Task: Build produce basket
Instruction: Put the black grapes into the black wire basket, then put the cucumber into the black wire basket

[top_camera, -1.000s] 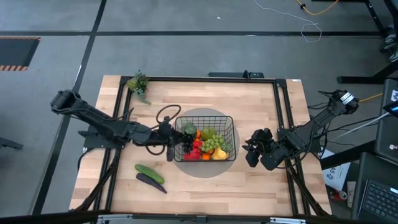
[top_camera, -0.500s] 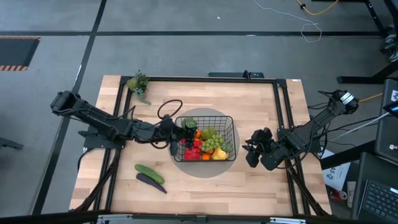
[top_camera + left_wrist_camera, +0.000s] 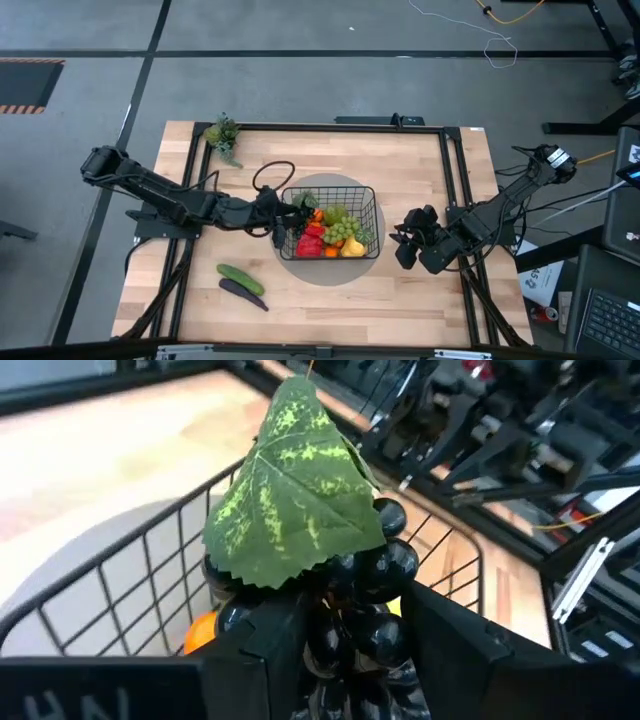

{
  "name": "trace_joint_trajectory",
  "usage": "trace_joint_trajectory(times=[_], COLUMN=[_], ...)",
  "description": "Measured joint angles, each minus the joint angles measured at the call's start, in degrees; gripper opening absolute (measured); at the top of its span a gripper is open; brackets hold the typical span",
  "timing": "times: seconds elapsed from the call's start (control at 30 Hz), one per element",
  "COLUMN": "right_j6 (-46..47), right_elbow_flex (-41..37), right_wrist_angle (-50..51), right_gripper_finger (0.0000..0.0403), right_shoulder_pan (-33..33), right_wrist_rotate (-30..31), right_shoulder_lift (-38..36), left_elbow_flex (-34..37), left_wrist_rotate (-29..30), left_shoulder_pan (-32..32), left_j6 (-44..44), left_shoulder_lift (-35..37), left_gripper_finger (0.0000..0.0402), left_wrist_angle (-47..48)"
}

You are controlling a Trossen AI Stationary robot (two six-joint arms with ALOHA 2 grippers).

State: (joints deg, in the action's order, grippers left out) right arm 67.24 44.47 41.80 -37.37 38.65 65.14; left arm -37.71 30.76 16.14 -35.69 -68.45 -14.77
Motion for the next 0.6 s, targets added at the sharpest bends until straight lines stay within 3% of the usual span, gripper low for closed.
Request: trace_joint_trajectory(times=[0.1, 0.27, 0.33, 0.43, 0.6], right_j6=[0.0, 0.0, 0.0, 0.1, 0.0], right_elbow_flex=[0.0, 0.0, 0.0, 0.0, 0.0], right_wrist_angle=[0.0, -0.4, -0.4, -0.6, -1.5], right_gripper_finger=[0.0136, 0.0136, 0.0136, 0.0136, 0.0136], right_shoulder_pan=[0.0, 0.0, 0.0, 0.0, 0.0], right_wrist_rotate=[0.0, 0.0, 0.0, 0.5, 0.7], right_shoulder_lift=[0.0, 0.0, 0.0, 0.0, 0.0], left_elbow_flex=[0.0, 0.0, 0.0, 0.0, -1.0], left_wrist_rotate=[-0.3, -11.0, -9.7, -3.1, -9.1], left_shoulder_pan=[0.0, -1.6, -1.5, -1.5, -1.3], left_j6=[-2.0, -6.3, -6.7, -8.5, -5.9], left_shoulder_lift=[0.0, 0.0, 0.0, 0.0, 0.0], left_gripper_finger=[0.0159, 0.0158, 0.0157, 0.0157, 0.0157], left_wrist_angle=[0.6, 2.5, 1.2, 0.1, -0.1])
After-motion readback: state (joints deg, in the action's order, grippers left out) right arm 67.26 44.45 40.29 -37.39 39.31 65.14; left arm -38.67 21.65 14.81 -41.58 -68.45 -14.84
